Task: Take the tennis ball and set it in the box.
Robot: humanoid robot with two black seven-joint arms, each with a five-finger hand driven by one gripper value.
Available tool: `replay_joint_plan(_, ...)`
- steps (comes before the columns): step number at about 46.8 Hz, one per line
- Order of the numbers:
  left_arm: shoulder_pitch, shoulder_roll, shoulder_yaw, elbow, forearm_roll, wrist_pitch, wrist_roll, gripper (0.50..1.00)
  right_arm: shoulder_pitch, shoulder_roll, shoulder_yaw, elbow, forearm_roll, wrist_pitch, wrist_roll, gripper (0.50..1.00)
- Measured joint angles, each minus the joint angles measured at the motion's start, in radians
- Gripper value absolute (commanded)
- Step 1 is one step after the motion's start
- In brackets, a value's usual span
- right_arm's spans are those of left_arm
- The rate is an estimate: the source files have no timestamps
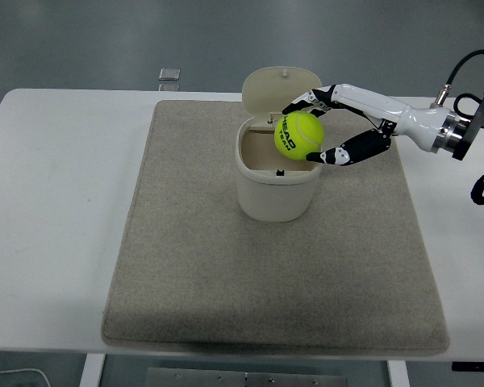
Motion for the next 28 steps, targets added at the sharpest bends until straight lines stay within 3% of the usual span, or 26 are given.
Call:
replay_joint_plan(8, 0.0, 0.0, 0.0, 0.0, 0.0, 0.0, 0.0, 0.992, -0.013, 0.022, 0.001, -0.002, -0.001, -0.002, 0.0, 0.854)
replay_joint_plan(28, 0.0, 0.0, 0.0, 0.0, 0.0, 0.0, 0.0, 0.992, -0.013, 0.008, 0.005, -0.005, 0.0, 0.008, 0.001, 0.864)
